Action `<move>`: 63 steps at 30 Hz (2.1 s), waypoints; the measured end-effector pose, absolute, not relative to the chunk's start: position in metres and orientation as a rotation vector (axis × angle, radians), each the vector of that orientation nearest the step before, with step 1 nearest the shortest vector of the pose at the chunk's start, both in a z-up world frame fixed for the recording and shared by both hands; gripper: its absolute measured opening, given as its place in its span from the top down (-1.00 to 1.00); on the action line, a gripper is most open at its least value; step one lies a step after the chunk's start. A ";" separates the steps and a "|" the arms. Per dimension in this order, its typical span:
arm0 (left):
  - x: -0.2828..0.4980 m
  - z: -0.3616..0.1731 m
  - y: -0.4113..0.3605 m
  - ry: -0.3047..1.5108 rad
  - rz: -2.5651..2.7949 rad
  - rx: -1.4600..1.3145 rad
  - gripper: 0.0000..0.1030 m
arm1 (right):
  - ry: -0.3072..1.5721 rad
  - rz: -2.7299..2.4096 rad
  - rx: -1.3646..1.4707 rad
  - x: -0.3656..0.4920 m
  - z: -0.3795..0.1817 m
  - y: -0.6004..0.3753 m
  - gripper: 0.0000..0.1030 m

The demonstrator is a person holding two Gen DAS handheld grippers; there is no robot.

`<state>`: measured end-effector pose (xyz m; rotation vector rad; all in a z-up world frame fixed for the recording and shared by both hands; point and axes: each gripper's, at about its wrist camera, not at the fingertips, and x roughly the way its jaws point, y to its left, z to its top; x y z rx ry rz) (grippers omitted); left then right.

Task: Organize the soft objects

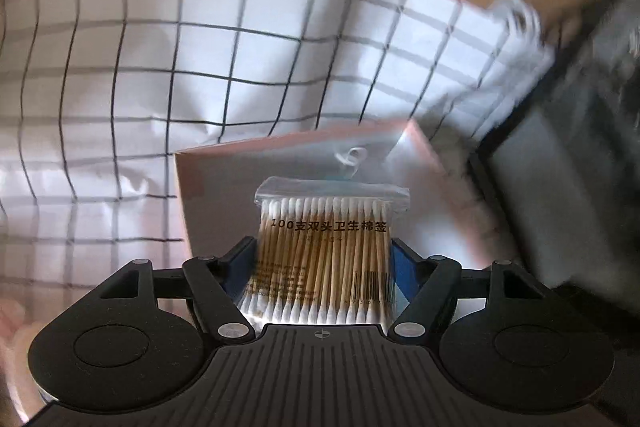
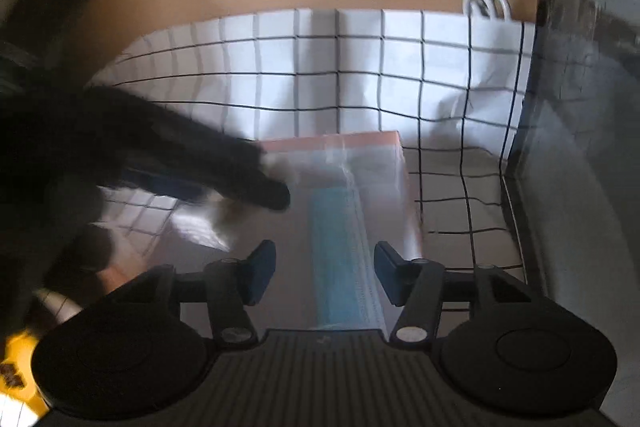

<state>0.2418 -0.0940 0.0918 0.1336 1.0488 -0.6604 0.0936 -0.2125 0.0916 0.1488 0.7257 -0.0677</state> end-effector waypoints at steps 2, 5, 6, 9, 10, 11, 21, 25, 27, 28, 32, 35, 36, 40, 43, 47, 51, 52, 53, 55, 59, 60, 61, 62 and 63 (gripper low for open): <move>0.237 0.088 -0.099 1.067 -0.693 0.198 -0.47 | 0.723 -0.067 0.109 0.082 0.097 -0.205 -0.10; 0.237 0.085 -0.097 1.105 -0.687 0.173 -0.45 | 0.730 -0.068 0.079 0.070 0.099 -0.196 -0.13; 0.236 0.086 -0.098 1.088 -0.666 0.193 -0.44 | 0.734 -0.067 0.076 0.069 0.098 -0.194 -0.14; 0.227 0.093 -0.104 1.022 -0.651 0.300 -0.41 | 0.743 -0.059 0.070 0.061 0.097 -0.190 -0.15; 0.226 0.097 -0.102 1.019 -0.662 0.279 -0.40 | 0.746 -0.058 0.070 0.060 0.096 -0.189 -0.15; 0.228 0.101 -0.097 1.017 -0.670 0.243 -0.39 | 0.748 -0.057 0.071 0.058 0.095 -0.187 -0.15; 0.160 0.178 0.051 0.711 -0.679 -0.033 -0.39 | 0.780 -0.016 0.062 0.033 0.094 -0.161 -0.17; 0.120 0.176 0.161 0.598 -0.427 -0.125 -0.39 | 0.768 0.058 0.044 0.029 0.091 -0.136 -0.21; 0.104 0.165 0.207 0.592 -0.287 -0.207 -0.38 | 0.784 0.096 0.020 0.029 0.084 -0.117 -0.25; 0.096 0.157 0.228 0.595 -0.218 -0.254 -0.38 | 0.798 0.115 0.009 0.029 0.081 -0.108 -0.25; 0.069 0.123 0.285 0.640 0.022 -0.374 -0.38 | 0.877 0.204 -0.042 0.028 0.061 -0.072 -0.26; 0.060 0.094 0.304 0.729 0.074 -0.412 -0.38 | 0.928 0.230 -0.057 0.028 0.048 -0.055 -0.26; 0.058 0.087 0.305 0.747 0.057 -0.403 -0.38 | 0.937 0.235 -0.060 0.029 0.045 -0.052 -0.26; 0.066 0.063 0.290 0.798 -0.095 -0.222 -0.38 | 0.966 0.257 -0.068 0.031 0.039 -0.038 -0.26; 0.077 0.049 0.280 0.822 -0.180 -0.042 -0.38 | 0.981 0.266 -0.097 0.032 0.035 -0.031 -0.26; 0.094 0.032 0.294 0.916 -0.258 -0.022 -0.38 | 1.015 0.257 -0.092 0.028 0.028 -0.028 -0.31; 0.095 0.026 0.296 0.967 -0.391 0.009 -0.40 | 1.013 0.236 -0.083 0.024 0.027 -0.031 -0.44; 0.092 0.026 0.292 0.976 -0.421 0.054 -0.40 | 1.010 0.234 -0.085 0.023 0.026 -0.031 -0.46; 0.087 0.026 0.287 0.982 -0.453 0.111 -0.40 | 1.008 0.233 -0.091 0.023 0.025 -0.030 -0.51; 0.080 0.024 0.278 0.975 -0.478 0.206 -0.41 | 1.001 0.234 -0.105 0.021 0.023 -0.027 -0.59; 0.081 0.025 0.271 0.991 -0.450 0.217 -0.47 | 0.987 0.233 -0.109 0.020 0.019 -0.022 -0.82; 0.085 0.024 0.270 1.001 -0.437 0.218 -0.47 | 0.985 0.237 -0.112 0.019 0.018 -0.021 -0.90; 0.088 0.024 0.267 1.008 -0.426 0.223 -0.49 | 0.983 0.243 -0.115 0.019 0.017 -0.020 -0.94; 0.088 0.024 0.266 1.016 -0.411 0.216 -0.49 | 0.978 0.246 -0.120 0.018 0.015 -0.019 -1.00; 0.089 0.024 0.266 1.019 -0.400 0.209 -0.50 | 0.968 0.240 -0.117 0.017 0.015 -0.018 -1.00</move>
